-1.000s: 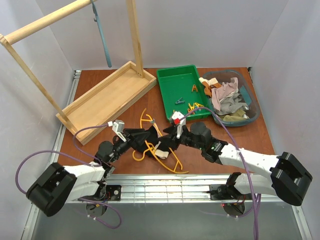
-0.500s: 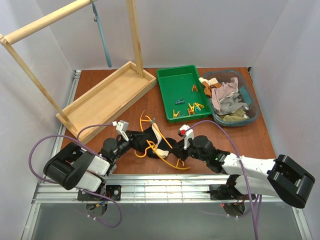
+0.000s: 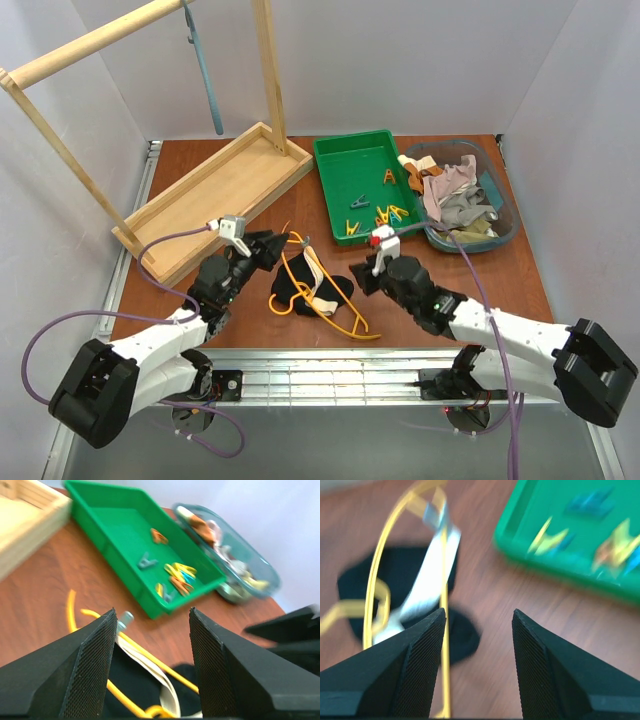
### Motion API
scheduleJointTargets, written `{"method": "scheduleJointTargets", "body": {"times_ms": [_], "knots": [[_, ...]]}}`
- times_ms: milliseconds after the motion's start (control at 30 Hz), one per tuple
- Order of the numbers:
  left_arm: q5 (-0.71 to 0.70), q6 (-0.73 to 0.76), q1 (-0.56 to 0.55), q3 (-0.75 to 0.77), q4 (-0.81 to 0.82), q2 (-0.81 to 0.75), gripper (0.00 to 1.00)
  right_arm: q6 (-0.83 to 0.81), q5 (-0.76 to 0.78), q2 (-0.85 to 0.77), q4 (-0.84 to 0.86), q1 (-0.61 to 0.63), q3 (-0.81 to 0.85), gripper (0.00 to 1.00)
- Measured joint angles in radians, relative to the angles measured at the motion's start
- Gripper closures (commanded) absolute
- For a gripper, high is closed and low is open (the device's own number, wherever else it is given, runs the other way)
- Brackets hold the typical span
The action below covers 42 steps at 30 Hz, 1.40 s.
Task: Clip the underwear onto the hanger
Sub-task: Clamp the underwear onto the hanger, then adjust the clamp in the bin.
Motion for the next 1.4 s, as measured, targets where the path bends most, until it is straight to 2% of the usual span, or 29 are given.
{"method": "scheduleJointTargets", "body": {"times_ms": [167,233,367,600,700,1133,1233,1400], "knots": [[-0.041,0.014,0.02,0.078,-0.1,0.018,0.48,-0.074,0.004,0.154,-0.02,-0.153,0.301,0.51],[-0.046,0.021,0.026,0.078,-0.139,0.016,0.48,-0.088,-0.024,0.277,-0.029,-0.259,0.457,0.51],[-0.052,0.034,0.035,0.077,-0.196,0.008,0.47,-0.111,-0.069,0.55,-0.068,-0.394,0.712,0.52],[-0.051,0.038,0.057,0.07,-0.224,-0.052,0.47,-0.106,-0.156,1.001,-0.208,-0.49,1.003,0.52],[-0.048,0.039,0.061,0.065,-0.224,-0.066,0.47,-0.1,-0.17,1.119,-0.27,-0.497,1.089,0.52],[-0.014,0.037,0.068,0.026,-0.224,-0.09,0.47,-0.067,-0.181,1.177,-0.342,-0.492,1.21,0.55],[-0.007,0.037,0.068,0.025,-0.224,-0.094,0.47,-0.058,-0.172,1.176,-0.353,-0.49,1.196,0.55],[0.009,0.037,0.068,0.024,-0.223,-0.095,0.47,-0.054,-0.12,1.123,-0.335,-0.486,1.083,0.53]]}}
